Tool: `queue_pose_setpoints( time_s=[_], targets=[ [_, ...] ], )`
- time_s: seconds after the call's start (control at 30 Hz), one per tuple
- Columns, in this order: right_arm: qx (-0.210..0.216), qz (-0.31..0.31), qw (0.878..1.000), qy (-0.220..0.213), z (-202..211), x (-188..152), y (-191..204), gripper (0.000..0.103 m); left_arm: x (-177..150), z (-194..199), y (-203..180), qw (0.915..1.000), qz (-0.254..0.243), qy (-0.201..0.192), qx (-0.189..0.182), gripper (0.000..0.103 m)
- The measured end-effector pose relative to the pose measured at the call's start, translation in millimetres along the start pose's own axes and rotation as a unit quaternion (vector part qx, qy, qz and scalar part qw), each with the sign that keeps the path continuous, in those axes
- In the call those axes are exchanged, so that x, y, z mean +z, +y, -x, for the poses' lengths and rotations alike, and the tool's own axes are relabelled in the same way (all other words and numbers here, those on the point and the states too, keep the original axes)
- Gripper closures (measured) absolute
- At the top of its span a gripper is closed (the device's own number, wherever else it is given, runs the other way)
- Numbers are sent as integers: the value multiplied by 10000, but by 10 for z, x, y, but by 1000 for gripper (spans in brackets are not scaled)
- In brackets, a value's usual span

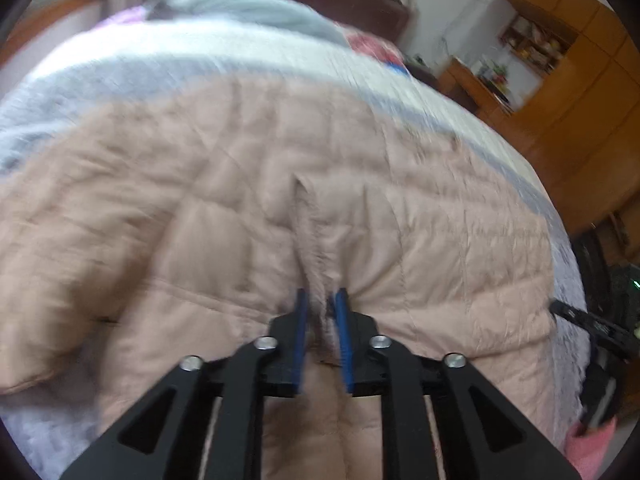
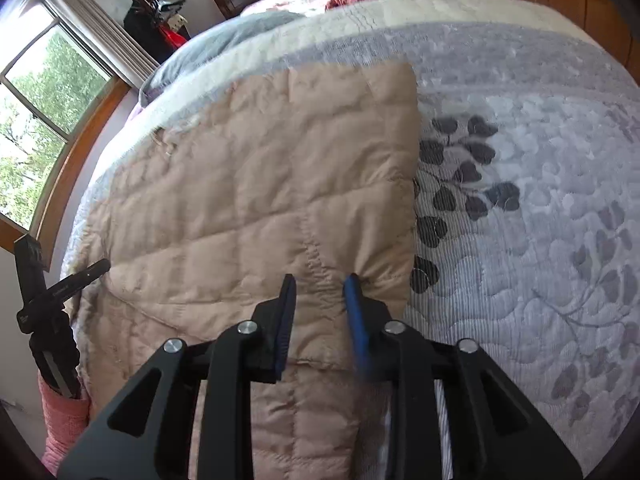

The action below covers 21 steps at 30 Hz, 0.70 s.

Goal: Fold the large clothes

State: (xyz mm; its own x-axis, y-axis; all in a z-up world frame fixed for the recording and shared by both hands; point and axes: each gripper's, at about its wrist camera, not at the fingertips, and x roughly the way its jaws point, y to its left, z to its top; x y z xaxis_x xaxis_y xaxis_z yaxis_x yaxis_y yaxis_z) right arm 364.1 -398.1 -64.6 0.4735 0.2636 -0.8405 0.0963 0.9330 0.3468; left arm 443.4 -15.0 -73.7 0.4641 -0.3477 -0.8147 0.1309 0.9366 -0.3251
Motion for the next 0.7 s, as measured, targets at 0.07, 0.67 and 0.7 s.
queue_pose_setpoints(
  time_s=[0.07,0.67,0.7],
  targets=[
    [133,111,9998,-119,119,4,167,75,23,259,-86,9982,-38,-496,343,86],
    [-181,437,9975,528,-598,-99,786,81,-269,-465,-863,9947,-741,676,-206,93],
    [-147,408,9977,520,-566,-85,788,80,-254,-459,-852,9950,-684,703,-190,94]
  ],
)
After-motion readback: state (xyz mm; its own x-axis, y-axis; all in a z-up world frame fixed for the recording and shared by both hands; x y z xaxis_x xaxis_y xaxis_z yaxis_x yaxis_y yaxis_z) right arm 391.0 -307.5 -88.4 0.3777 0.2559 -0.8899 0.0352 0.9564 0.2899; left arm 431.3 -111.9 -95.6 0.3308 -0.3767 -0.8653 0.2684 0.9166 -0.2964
